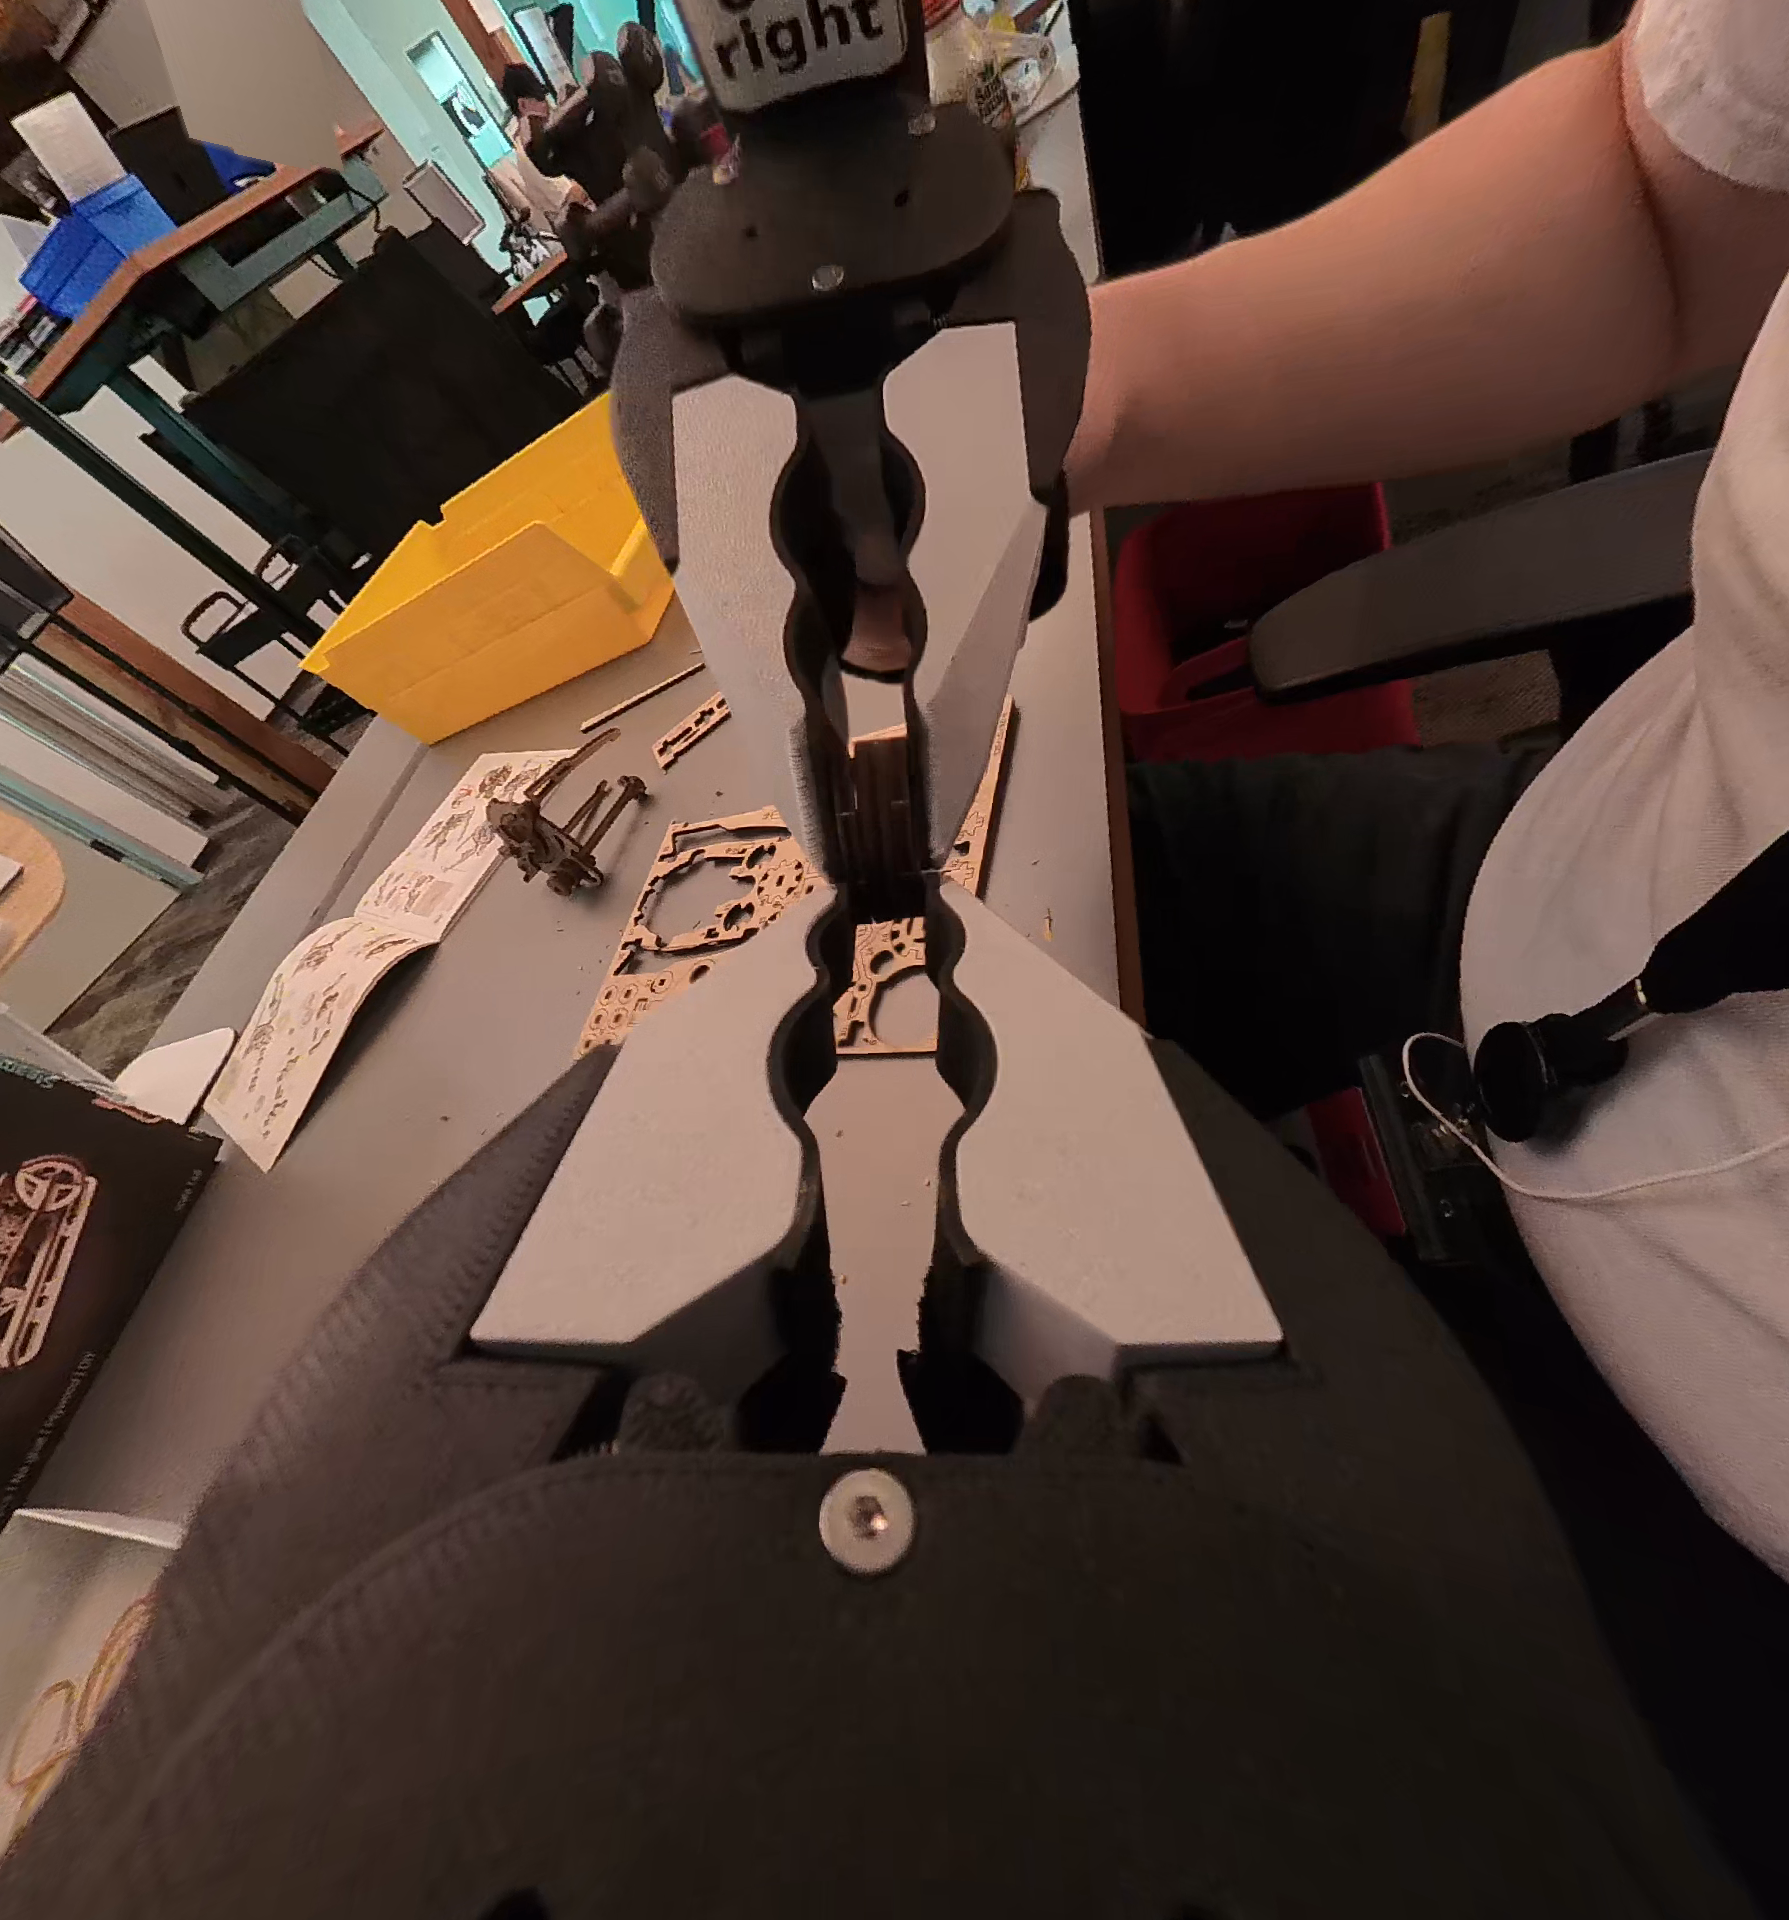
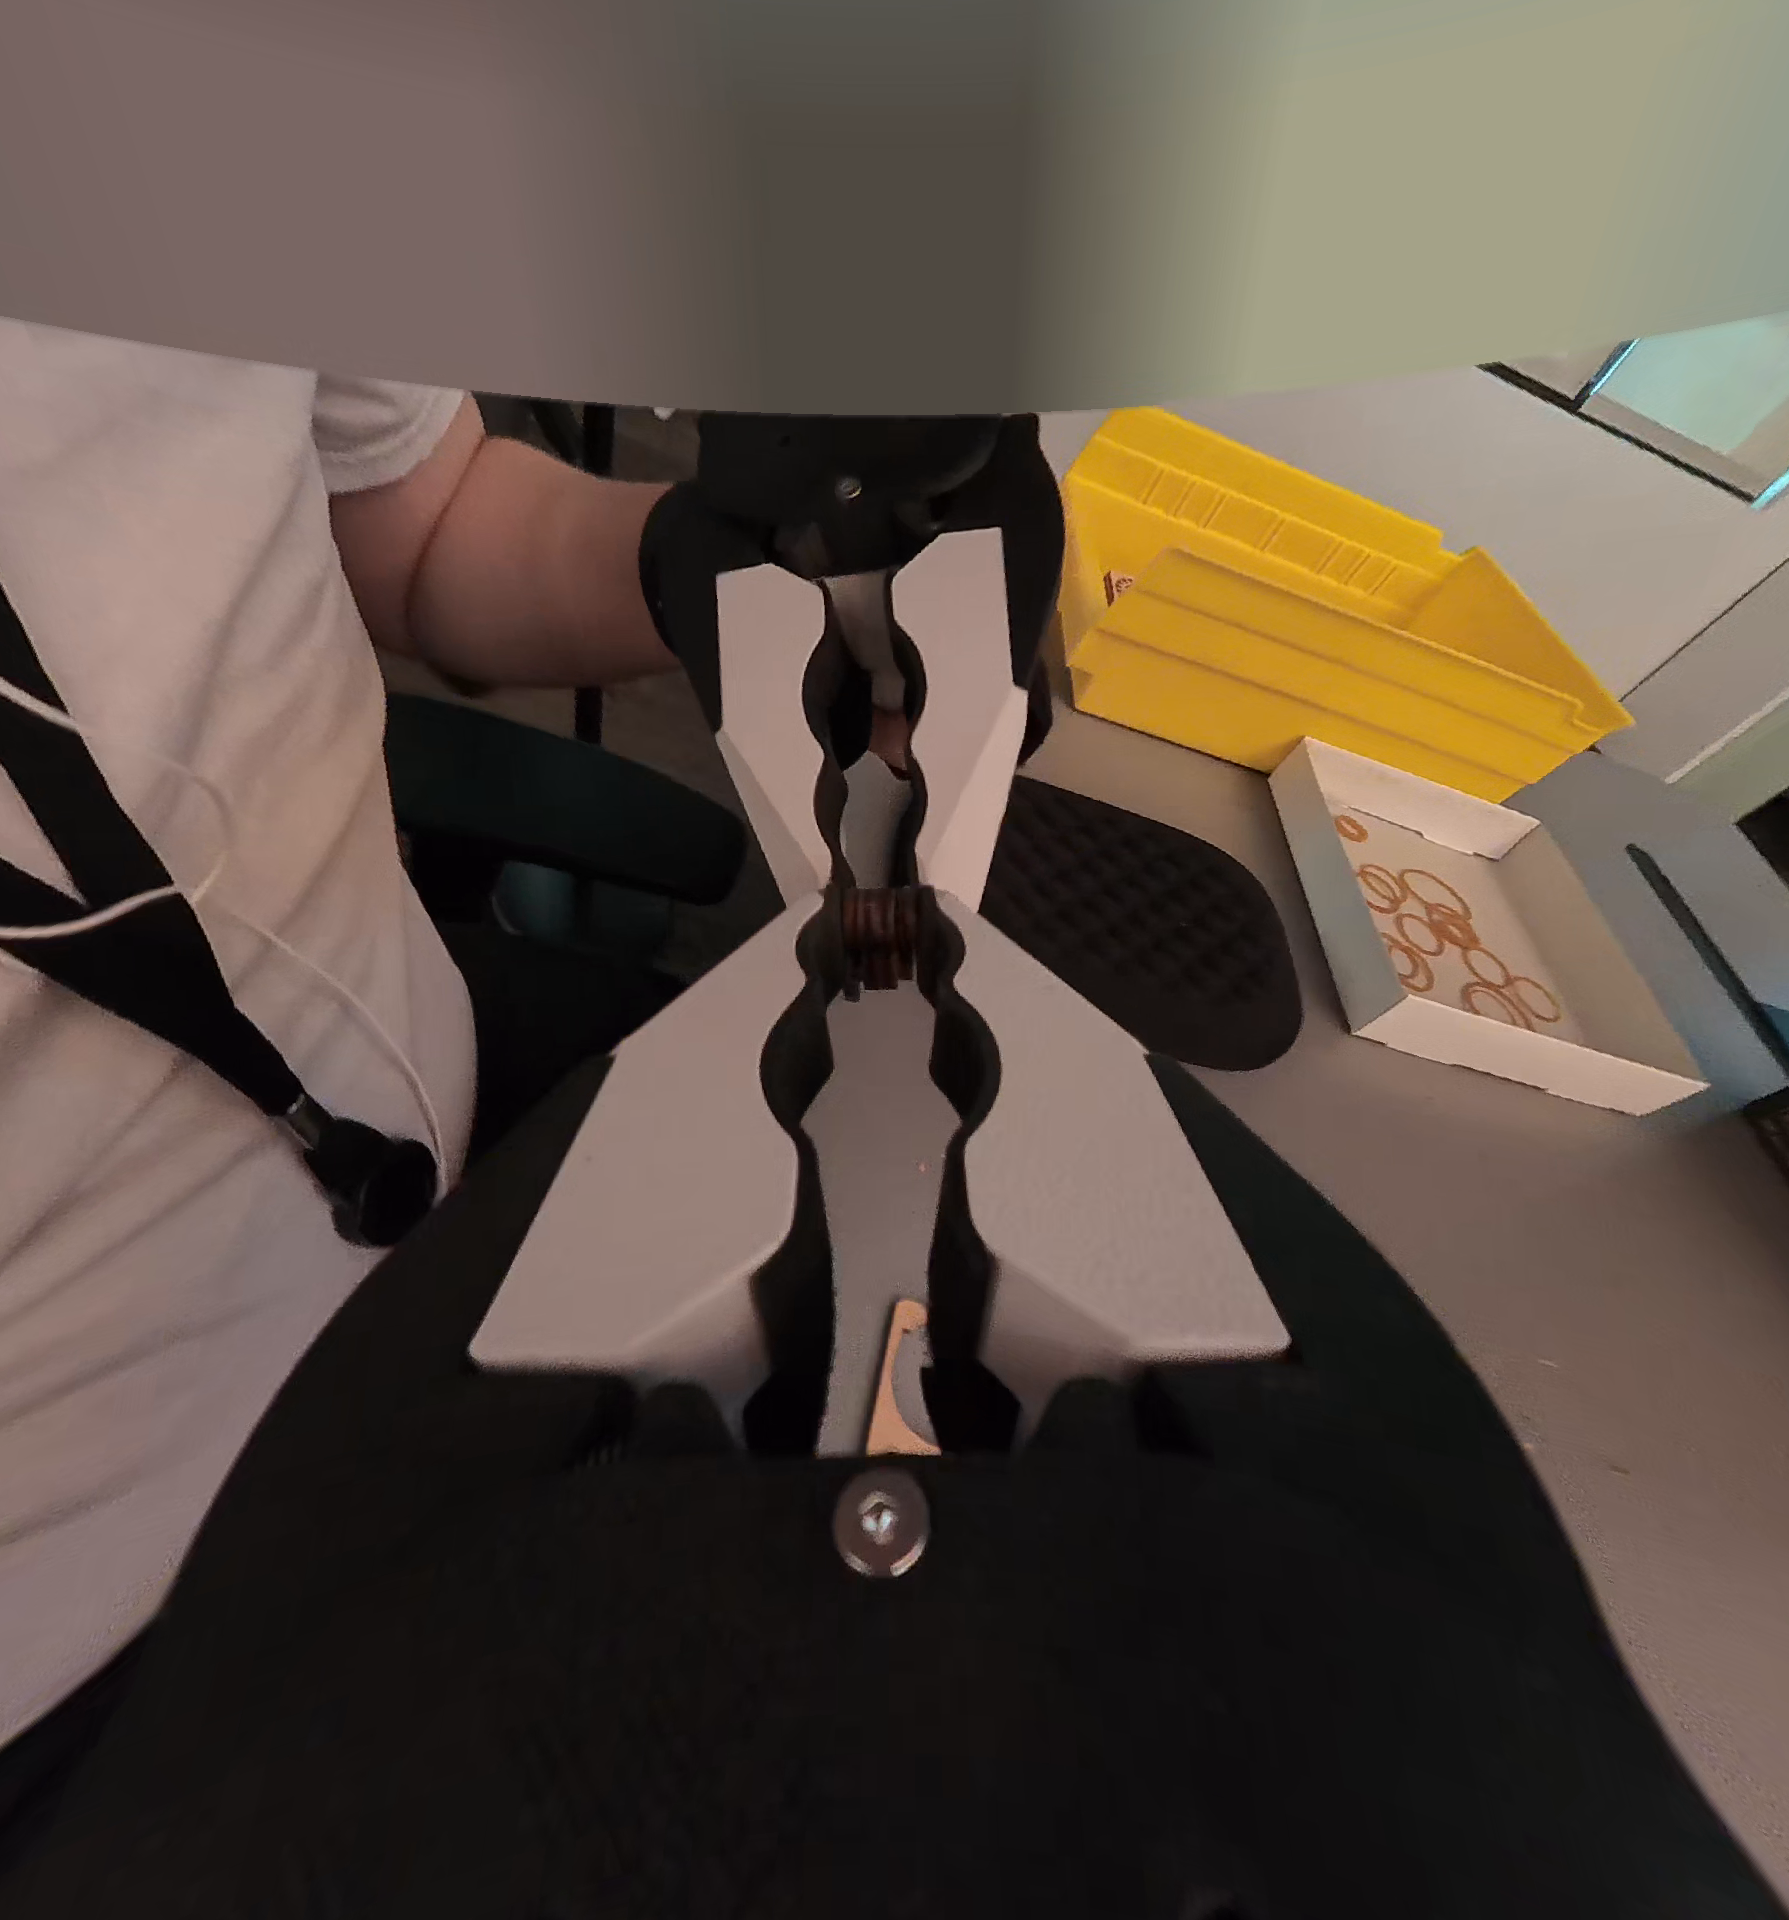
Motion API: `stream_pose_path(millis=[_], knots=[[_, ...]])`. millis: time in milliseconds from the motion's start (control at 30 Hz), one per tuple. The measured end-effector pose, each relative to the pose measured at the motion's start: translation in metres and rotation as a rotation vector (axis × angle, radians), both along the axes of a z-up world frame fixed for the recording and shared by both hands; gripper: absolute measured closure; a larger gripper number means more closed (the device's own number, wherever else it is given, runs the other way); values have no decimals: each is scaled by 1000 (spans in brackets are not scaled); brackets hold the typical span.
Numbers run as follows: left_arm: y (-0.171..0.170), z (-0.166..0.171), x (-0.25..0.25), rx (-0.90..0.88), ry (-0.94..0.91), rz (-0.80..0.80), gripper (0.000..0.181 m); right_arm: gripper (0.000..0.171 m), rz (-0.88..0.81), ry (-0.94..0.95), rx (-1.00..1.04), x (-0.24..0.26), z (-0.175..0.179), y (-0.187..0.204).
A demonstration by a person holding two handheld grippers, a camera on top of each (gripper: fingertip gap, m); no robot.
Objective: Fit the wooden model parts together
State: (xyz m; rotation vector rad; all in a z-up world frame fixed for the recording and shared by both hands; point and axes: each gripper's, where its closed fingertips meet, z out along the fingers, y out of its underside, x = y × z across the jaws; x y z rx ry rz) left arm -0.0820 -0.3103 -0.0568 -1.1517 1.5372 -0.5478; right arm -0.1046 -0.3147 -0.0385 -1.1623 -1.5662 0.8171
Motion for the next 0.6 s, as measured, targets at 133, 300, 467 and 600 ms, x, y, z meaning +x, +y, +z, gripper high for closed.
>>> stream_pose_path(millis=[133, 300, 467, 600], knots=[[1, 1, -1, -11, -15, 8, 170, 160, -17, 59, -71, -1, 2, 2], [-1, 11, -1, -94, -121, -16, 168, 160, -6, 170, -89, 3, 16, -1], [-4, 20, 6, -192, -240, -46, 157, 160, 27, 343, -136, 8, 34, -6], [-7, 25, 12, -139, -291, -50, 171, 160, 40, 407, -96, 9, 35, -9]])
